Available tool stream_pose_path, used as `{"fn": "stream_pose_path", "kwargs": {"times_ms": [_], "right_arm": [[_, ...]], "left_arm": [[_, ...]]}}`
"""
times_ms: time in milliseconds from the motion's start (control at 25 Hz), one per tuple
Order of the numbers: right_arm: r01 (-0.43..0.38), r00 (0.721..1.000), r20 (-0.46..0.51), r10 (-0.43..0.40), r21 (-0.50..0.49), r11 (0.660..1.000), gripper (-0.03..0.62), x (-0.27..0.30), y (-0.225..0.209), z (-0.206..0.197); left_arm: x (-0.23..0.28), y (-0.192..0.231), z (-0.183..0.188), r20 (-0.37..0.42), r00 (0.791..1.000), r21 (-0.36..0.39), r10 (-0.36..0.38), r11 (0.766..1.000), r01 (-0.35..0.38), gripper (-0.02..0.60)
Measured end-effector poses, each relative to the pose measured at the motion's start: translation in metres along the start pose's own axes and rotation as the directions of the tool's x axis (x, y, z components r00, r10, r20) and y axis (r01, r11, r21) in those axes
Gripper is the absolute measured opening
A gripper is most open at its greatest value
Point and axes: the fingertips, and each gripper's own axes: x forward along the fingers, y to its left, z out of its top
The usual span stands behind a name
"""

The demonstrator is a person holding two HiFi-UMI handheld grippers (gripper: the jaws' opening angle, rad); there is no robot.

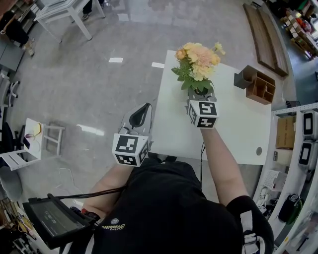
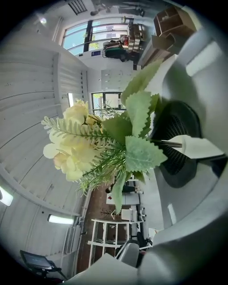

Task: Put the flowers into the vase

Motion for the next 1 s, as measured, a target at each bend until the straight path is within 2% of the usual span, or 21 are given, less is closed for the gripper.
{"fn": "stream_pose_path", "kwargs": {"times_ms": [240,640,1000], "right_arm": [[-0.021,0.997,-0.081,0.022,0.005,1.000,0.044,0.006,0.002,-0.018],[-0.040,0.992,-0.121,0.048,0.064,0.997,0.071,0.011,-0.002,-0.024],[-0.034,0.988,-0.147,0.044,0.071,0.997,0.092,0.007,-0.002,-0.024]], "left_arm": [[0.001,-0.001,0.000,-0.004,1.000,-0.004,0.001,1.000,-0.001,0.006],[0.003,0.001,-0.002,0.005,1.000,-0.006,0.002,1.000,-0.002,0.006],[0.002,0.000,0.000,0.009,1.000,-0.006,-0.005,1.000,0.005,0.008]]}}
